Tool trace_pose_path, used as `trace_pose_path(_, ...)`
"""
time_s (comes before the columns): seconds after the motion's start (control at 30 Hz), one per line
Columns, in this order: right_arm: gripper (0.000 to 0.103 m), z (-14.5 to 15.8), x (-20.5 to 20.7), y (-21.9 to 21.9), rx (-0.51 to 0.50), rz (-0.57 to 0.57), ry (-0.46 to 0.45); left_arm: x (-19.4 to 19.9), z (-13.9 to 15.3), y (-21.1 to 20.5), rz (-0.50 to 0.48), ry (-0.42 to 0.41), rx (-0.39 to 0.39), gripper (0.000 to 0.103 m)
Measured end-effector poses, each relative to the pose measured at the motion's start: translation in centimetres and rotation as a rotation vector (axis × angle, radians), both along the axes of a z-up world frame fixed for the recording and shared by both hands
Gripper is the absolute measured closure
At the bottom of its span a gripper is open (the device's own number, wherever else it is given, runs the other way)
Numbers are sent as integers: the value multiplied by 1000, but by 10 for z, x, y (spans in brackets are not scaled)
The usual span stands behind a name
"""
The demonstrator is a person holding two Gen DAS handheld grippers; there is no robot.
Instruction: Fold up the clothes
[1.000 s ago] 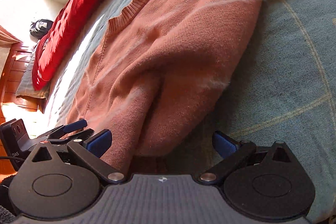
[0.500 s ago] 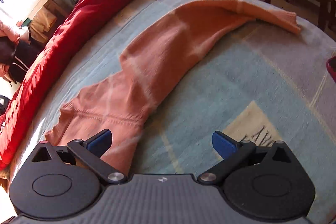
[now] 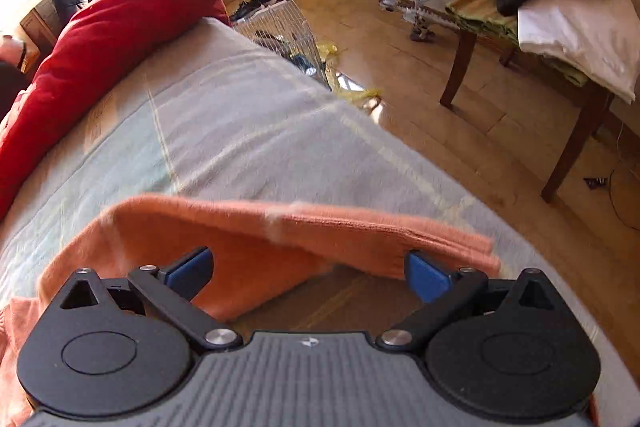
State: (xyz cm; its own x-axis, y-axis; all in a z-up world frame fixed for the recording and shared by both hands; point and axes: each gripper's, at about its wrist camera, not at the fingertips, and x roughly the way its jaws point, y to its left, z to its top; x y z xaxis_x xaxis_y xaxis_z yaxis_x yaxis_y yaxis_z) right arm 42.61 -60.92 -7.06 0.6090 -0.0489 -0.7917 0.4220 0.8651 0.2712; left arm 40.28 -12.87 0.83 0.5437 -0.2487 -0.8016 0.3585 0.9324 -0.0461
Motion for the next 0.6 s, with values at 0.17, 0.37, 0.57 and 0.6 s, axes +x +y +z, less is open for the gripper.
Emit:
trace_pose_path(0.17, 0, 14, 26, -25, -5, 21, -55, 5, -5, -29, -23, 11, 17, 2)
trace_pose_path(0.37, 0, -1, 1, -35, 161, 5, -29, 8, -5, -43, -31, 23, 34, 2)
trace_pose_path(0.57, 0, -38, -27, -51, 442, -94, -73, 9, -8, -47, -23, 40, 35, 2)
trace_pose_path(0.6, 0, -44, -29, -53, 486, -101, -102, 8, -9, -48, -26, 41, 35, 2)
